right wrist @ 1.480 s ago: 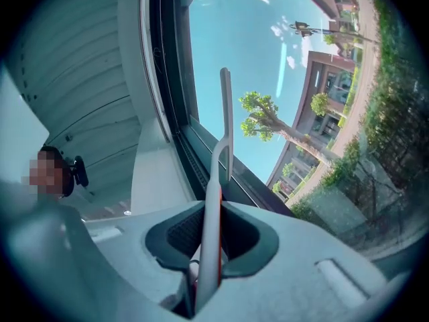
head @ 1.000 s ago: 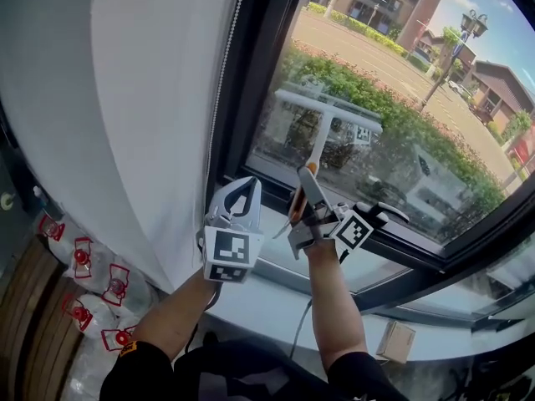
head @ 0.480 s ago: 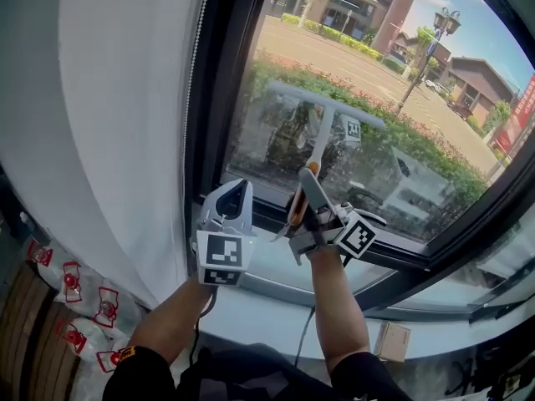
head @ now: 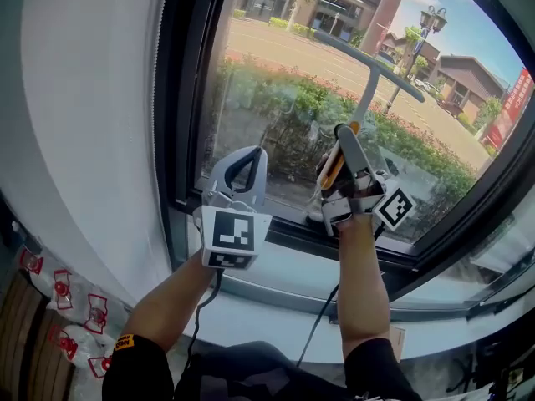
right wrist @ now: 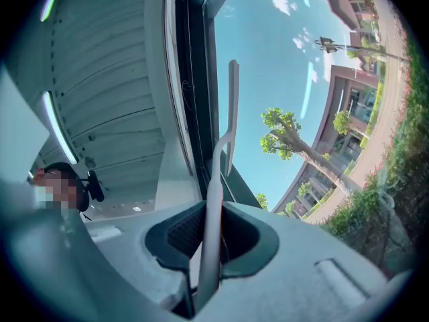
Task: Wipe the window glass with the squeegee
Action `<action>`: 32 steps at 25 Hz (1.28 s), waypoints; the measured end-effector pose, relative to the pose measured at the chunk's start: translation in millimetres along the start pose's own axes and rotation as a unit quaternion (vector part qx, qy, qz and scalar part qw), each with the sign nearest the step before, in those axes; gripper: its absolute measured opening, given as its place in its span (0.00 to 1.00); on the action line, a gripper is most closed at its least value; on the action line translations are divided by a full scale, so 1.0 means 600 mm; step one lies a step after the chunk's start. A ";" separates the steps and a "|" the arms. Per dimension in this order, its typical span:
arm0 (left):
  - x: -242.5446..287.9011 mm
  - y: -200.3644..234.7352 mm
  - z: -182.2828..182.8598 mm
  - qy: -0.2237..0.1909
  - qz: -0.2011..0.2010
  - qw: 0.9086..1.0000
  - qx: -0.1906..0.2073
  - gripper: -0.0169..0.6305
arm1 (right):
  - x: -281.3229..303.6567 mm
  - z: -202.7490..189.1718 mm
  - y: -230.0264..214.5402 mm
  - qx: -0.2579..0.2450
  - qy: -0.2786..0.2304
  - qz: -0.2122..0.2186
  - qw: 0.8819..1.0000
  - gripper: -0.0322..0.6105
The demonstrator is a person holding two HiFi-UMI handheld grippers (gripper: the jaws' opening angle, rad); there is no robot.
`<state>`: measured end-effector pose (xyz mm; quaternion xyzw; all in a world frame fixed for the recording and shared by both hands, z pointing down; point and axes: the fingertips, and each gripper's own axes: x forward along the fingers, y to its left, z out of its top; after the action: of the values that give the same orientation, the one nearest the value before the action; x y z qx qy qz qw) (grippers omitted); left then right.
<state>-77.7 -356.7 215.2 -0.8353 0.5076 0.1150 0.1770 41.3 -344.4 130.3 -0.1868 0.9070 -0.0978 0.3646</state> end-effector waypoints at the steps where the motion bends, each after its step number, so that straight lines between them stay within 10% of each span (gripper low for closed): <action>1: 0.009 -0.007 0.013 -0.008 -0.003 1.000 0.001 0.06 | 0.002 0.010 0.000 -0.003 0.001 0.000 1.000 0.12; 15: 0.060 -0.048 0.107 -0.048 0.003 0.998 0.029 0.05 | 0.000 0.045 -0.017 0.006 0.008 0.009 1.000 0.12; 32: -0.002 -0.079 -0.109 0.064 0.010 0.996 -0.057 0.05 | -0.166 -0.125 -0.056 0.116 0.003 -0.051 0.992 0.12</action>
<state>-35.5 -362.7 283.4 -0.8448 0.5184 0.0922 0.0953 64.1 -331.2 257.1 -0.1887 0.8798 -0.2214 0.3759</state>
